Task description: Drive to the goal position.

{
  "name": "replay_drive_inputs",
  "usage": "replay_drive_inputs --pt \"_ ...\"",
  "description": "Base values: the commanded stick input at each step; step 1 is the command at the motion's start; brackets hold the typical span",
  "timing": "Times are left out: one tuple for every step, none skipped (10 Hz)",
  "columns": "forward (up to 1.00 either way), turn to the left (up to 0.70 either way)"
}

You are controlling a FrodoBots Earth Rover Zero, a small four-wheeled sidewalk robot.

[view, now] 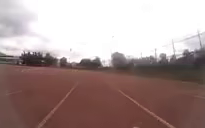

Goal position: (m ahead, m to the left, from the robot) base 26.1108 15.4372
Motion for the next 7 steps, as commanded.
replay_drive_inputs --pt "0.7 0.0" --pt "0.7 0.0" --pt "0.7 0.0" --pt "0.7 0.0" --pt "0.7 0.0" --pt "0.7 0.0" --pt "0.7 0.0"
